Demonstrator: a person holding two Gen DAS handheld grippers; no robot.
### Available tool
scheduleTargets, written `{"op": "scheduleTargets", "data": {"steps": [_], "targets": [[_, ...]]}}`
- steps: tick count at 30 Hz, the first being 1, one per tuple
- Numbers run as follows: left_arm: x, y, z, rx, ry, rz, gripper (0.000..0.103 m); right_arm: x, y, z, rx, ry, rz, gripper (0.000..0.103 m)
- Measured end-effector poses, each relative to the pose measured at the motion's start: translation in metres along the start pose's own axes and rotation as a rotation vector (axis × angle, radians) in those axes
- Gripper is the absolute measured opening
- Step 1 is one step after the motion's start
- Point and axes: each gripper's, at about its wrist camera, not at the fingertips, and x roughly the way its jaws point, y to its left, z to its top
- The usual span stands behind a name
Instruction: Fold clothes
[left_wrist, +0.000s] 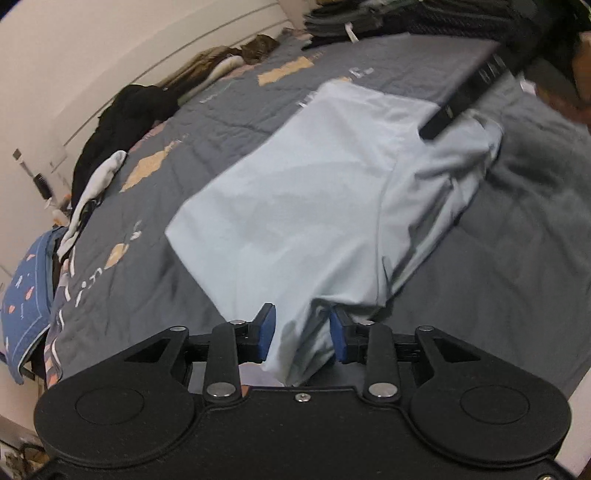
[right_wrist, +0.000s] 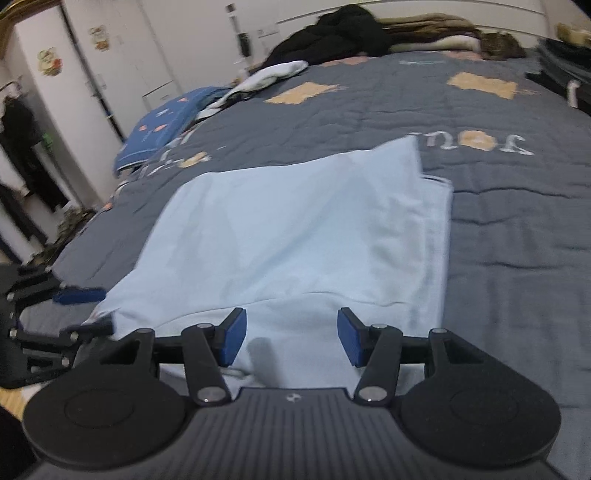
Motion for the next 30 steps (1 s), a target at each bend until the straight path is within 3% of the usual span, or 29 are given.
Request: {"op": "scheduleTargets", "data": {"steps": [1,4,10,18,19,21,22,23,28,30], "targets": [[0.002,-0.001,-0.001,0.007,0.015,-0.009,0.008,-0.001,-0.004,0.001,0.015,-0.01,-0.015,0.054],[0.003,-0.002,-0.004,0.021,0.028,-0.045,0.002,-0.003,-0.018,0.004,0.059,-0.039,-0.052,0.054],[0.002,0.003,-0.006,0.044,0.027,-0.031,0.002,0.003,-0.046,0.009,0.188,-0.037,-0.081,0.054],[0.009,-0.01,-0.004,0.115,0.028,0.035,0.003,0.012,-0.038,0.008,0.206,-0.035,-0.004,0.053],[0.01,-0.011,-0.005,0.123,0.031,0.036,0.003,0.014,-0.037,0.008,0.204,-0.033,0.004,0.05],[0.01,-0.011,-0.006,0.139,0.044,0.016,0.003,0.018,-0.034,0.006,0.202,-0.028,0.022,0.033],[0.009,-0.011,-0.007,0.143,0.049,0.004,0.002,0.019,-0.034,0.005,0.206,-0.022,0.025,0.012],[0.007,-0.01,-0.007,0.143,0.052,-0.01,0.002,0.02,-0.035,0.005,0.223,-0.022,0.023,0.005],[0.002,-0.01,-0.011,0.154,0.077,-0.071,0.002,0.01,-0.051,0.009,0.307,-0.072,-0.03,0.004],[0.005,-0.013,-0.013,0.175,0.104,-0.077,0.002,0.011,-0.059,0.01,0.341,-0.034,-0.043,0.004]]}}
